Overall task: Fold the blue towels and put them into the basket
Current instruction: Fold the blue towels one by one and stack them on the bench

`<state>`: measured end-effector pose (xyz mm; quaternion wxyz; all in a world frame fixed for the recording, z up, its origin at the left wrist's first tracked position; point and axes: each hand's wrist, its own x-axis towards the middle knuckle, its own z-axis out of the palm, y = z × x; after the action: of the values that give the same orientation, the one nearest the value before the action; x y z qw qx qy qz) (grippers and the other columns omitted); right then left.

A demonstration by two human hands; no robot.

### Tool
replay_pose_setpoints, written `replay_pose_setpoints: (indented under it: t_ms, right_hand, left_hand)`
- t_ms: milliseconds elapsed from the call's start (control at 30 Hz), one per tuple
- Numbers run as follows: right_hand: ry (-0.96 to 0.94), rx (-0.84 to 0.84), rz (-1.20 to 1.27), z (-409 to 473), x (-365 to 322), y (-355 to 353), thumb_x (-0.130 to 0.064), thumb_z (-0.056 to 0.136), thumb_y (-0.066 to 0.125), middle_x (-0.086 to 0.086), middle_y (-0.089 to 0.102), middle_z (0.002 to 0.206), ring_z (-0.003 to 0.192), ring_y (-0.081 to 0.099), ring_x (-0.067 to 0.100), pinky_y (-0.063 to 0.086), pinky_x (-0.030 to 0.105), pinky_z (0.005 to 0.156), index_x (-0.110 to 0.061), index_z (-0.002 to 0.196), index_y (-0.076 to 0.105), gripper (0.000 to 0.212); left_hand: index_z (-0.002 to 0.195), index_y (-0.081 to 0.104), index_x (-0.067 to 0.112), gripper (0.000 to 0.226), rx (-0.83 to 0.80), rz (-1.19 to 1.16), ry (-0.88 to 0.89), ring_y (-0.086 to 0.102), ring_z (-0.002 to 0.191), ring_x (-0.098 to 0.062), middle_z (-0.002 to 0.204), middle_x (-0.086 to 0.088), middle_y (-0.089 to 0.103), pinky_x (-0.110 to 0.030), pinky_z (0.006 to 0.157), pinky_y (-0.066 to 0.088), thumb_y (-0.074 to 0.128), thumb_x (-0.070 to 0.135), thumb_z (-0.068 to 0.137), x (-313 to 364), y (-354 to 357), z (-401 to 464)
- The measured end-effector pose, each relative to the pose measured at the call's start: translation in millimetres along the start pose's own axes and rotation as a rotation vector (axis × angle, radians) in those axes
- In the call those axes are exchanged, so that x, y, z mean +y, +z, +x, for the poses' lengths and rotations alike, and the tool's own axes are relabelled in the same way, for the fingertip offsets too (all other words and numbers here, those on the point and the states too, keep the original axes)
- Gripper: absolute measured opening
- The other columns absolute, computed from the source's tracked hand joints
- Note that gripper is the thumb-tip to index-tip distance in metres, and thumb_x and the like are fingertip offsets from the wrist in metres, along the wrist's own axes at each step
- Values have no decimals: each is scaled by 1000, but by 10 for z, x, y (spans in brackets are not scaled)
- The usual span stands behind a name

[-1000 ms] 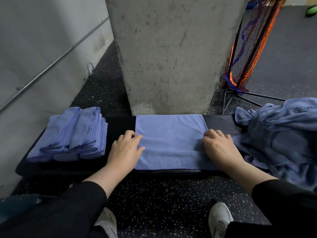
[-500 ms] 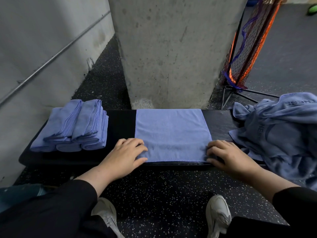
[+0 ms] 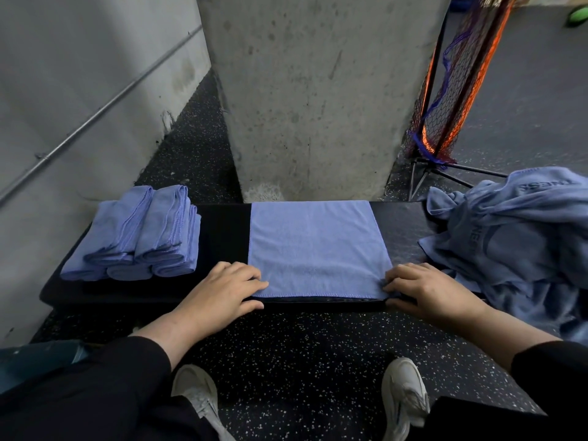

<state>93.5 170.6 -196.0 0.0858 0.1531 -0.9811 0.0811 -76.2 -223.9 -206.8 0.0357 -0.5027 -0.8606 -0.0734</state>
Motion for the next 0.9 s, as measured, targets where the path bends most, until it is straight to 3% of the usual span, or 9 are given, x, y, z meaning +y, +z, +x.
replay_pose_setpoints:
  t_ms: [267,400,467,633,767,900]
  right_hand:
    - [67,56,-21,11,-110,59,-33,89,52,-9,63,94,79,62,20,52,41,62,-22,85,65,17]
    - [134,-30,10,36,-126,1,-45,87,55,-14,57,92,83,56,15,49,38,68,-28,87,61,18]
    - [167,-93,22,50,-116,-37,-53,85,62,-18,54,95,89,52,9,45,35,73,-33,90,58,21]
    - [207,-179,50,106,-162,-93,-50,87,66,-20,50,103,97,43,5,39,35,82,-33,89,54,20]
    - [239,-66,102,128,-241,-99,-39,88,61,-18,57,104,93,53,10,41,34,79,-31,86,48,16]
    - [367,35,109,213,-310,-164,-18,84,68,-6,60,73,67,55,21,39,37,58,-20,86,50,19]
  left_hand:
    - [102,71,31,21,83,-99,-39,52,97,-5,98,20,55,-27,84,41,56,43,95,69,13,-22]
    - [92,68,30,5,97,-94,-56,51,91,-5,92,19,54,-27,83,39,64,32,95,103,-1,9]
    - [89,62,29,8,85,-77,-74,48,88,-7,90,17,50,-27,82,38,63,28,96,139,-19,31]
    - [91,44,32,13,1,-123,-143,41,96,-6,101,18,44,-31,94,35,43,29,104,202,-78,63]
    - [96,47,27,16,-4,-262,-248,46,107,-5,110,14,55,-31,102,32,35,27,107,209,-133,96]
    - [93,45,29,16,-10,-364,-387,49,87,-11,85,10,57,-32,75,40,38,31,107,205,-232,169]
